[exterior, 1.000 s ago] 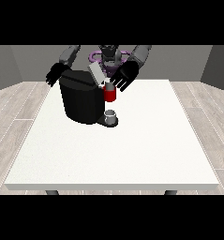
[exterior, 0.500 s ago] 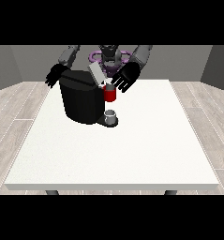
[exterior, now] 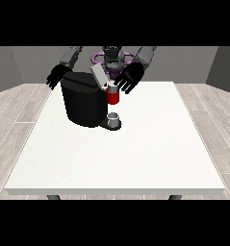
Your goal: Insert the coffee pod into the coffee machine and close the lid
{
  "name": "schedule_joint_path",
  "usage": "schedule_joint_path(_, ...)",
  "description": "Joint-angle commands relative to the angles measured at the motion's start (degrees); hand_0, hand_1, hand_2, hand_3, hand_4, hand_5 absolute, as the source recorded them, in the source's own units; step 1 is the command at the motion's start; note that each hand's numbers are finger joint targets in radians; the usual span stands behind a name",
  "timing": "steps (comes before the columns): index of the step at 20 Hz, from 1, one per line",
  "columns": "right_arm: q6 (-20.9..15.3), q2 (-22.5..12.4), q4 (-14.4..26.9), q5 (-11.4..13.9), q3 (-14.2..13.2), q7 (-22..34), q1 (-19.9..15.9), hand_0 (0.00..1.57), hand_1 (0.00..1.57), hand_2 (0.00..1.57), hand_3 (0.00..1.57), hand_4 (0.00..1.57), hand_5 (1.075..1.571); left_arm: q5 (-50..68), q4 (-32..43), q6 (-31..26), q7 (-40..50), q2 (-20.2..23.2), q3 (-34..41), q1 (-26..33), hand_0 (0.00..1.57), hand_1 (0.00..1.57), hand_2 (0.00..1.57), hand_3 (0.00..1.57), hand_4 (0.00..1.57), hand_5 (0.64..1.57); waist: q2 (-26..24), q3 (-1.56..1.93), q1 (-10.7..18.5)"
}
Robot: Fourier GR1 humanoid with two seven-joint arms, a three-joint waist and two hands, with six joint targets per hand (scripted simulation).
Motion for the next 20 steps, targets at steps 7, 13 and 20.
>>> schedule_joint_path(7, -0.27, 0.0, -1.04, 0.41, 0.34, -0.88, 1.15, 0.0, 0.0, 0.0, 0.0, 0.41, 1.571, -2.46, 0.82, -1.75, -4.79, 2.87, -1.83, 1.28, 0.57, 0.57, 0.81, 0.64, 0.24, 1.571, 1.37, -0.06, -0.44)
schedule_joint_path(13, -2.29, 0.52, 0.3, 1.41, 0.82, 0.78, -0.09, 0.0, 0.0, 0.0, 0.0, 0.35, 1.571, -3.94, 0.86, -3.37, -3.39, 1.53, -3.24, 0.4, 0.0, 0.0, 0.0, 0.0, 0.0, 1.571, 0.12, -0.06, 0.76)
schedule_joint_path(20, -3.69, 2.24, 3.32, 2.29, 1.19, -2.19, 3.06, 0.0, 0.0, 0.0, 0.0, 0.42, 1.571, -4.34, -0.88, -4.48, -2.22, -0.4, -3.86, 0.97, 0.0, 0.0, 0.0, 0.0, 0.0, 1.571, -3.65, -0.04, 3.13)
